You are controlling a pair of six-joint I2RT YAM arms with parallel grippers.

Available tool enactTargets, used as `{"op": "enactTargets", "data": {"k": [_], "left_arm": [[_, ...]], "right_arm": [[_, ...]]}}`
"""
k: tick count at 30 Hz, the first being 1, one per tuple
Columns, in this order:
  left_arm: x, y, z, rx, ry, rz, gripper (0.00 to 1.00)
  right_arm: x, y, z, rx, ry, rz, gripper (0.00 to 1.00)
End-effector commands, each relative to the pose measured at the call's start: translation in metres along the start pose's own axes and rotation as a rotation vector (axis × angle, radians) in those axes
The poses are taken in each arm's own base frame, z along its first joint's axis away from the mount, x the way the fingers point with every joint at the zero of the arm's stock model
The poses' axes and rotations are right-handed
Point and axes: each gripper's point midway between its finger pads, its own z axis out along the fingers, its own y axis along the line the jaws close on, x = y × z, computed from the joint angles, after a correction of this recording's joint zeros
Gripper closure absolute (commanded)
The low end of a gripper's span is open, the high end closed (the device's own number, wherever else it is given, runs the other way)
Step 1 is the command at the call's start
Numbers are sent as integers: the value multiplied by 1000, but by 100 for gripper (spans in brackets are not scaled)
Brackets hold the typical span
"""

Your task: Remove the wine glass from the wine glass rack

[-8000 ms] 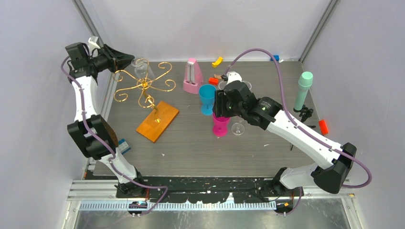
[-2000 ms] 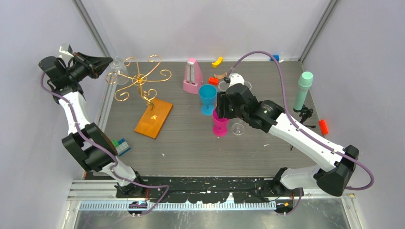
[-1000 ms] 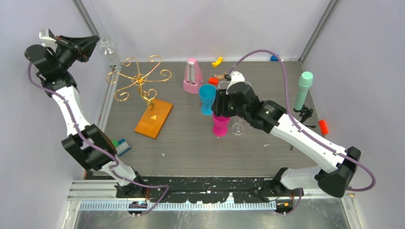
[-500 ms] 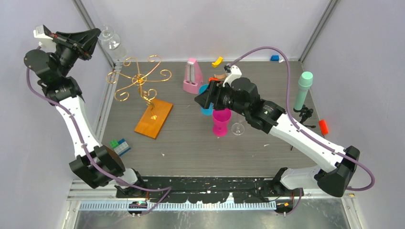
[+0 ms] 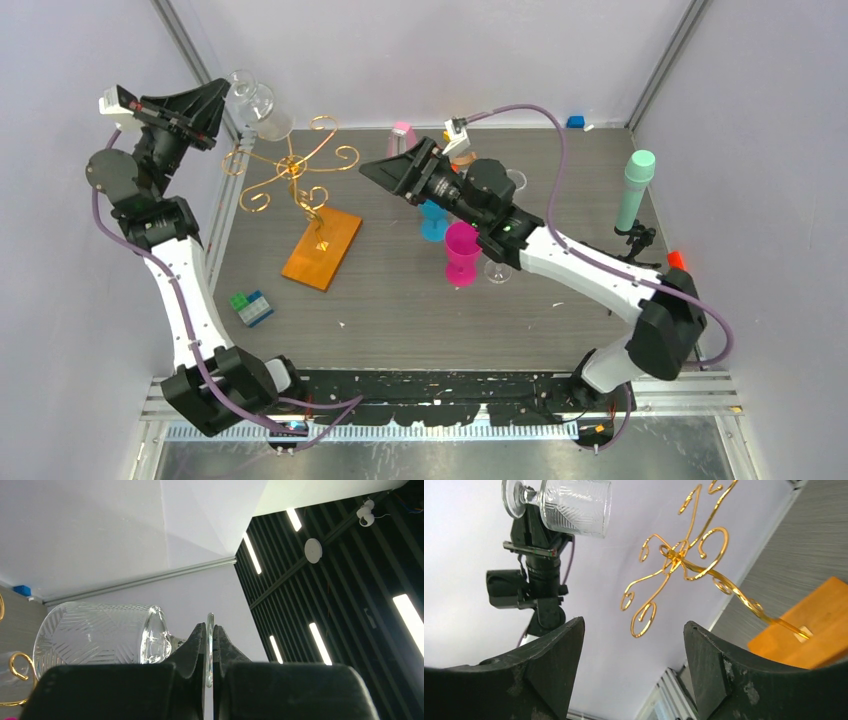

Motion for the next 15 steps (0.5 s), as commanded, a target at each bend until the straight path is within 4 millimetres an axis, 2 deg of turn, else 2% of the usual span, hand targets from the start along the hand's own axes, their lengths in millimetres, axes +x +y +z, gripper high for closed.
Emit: {"op": "enactTargets", "data": {"k": [1, 9, 15], "left_arm": [[30, -56, -16, 158, 25, -89, 100], [43, -60, -22, 182, 62, -182, 100], [63, -64, -21, 190, 114, -188, 100]], "right_arm": [[-20, 62, 12, -264, -84, 85, 22], [-16, 86, 37, -416, -93, 164, 21], [-13, 96, 41, -448, -122, 142, 25]]}}
